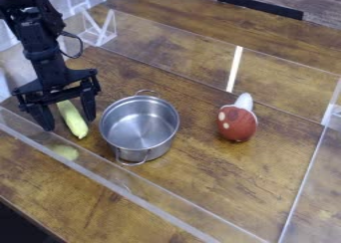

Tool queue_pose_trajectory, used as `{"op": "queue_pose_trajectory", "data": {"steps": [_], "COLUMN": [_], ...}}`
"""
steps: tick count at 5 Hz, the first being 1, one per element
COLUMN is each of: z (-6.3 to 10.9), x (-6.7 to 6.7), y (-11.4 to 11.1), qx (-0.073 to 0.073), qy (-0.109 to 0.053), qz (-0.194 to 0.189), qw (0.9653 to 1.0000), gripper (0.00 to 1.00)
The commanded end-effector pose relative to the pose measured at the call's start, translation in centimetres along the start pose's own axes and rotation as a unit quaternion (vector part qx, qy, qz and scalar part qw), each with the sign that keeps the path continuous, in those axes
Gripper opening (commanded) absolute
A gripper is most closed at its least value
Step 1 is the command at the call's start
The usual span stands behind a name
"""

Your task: Move the green spoon to the right

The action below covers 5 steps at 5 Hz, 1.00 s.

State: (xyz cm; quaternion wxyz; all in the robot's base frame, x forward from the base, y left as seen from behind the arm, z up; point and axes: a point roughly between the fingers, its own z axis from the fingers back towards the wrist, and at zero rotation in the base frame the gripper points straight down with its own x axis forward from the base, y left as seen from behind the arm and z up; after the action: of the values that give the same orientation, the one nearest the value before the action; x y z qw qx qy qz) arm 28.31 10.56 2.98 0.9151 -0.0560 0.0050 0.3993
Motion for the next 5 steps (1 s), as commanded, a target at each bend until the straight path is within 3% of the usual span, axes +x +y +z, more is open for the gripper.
{"op": "queue_pose_trajectory", "data": {"steps": [1,5], "z": [0.6,0.6], "x": [0.8,1.4], "y": [1.0,2.1], "qx": [-0.004,0.004], "qy": [-0.008,0.004], "qz": [0.022,0.065], "qw": [0.9997,0.9979], "gripper": [1.0,1.0]}}
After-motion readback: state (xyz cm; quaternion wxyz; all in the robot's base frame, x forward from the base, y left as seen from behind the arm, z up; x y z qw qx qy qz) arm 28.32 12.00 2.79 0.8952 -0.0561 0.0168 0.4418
